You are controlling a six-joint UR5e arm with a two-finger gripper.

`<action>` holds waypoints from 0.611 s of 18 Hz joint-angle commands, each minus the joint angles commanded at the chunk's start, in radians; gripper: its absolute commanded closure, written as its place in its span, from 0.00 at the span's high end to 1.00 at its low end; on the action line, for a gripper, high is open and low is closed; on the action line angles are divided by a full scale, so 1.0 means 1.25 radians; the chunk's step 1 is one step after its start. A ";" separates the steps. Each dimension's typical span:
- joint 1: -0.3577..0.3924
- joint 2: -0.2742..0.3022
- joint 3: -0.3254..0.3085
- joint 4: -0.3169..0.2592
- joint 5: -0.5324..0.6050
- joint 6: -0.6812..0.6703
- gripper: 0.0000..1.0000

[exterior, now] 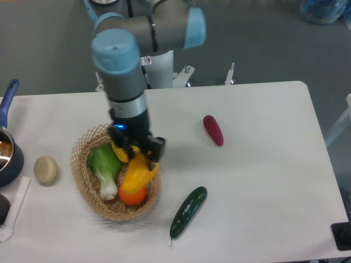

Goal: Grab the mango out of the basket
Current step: 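Lift the yellow squash out of the basket and carry it away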

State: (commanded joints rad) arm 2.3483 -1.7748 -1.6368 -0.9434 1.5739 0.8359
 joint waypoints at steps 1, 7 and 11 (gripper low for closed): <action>0.012 0.000 0.002 0.000 -0.001 0.010 0.23; 0.063 0.000 0.000 0.000 -0.010 0.057 0.23; 0.093 0.000 -0.004 -0.001 -0.032 0.071 0.23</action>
State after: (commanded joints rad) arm 2.4650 -1.7748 -1.6413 -0.9449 1.5340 0.9249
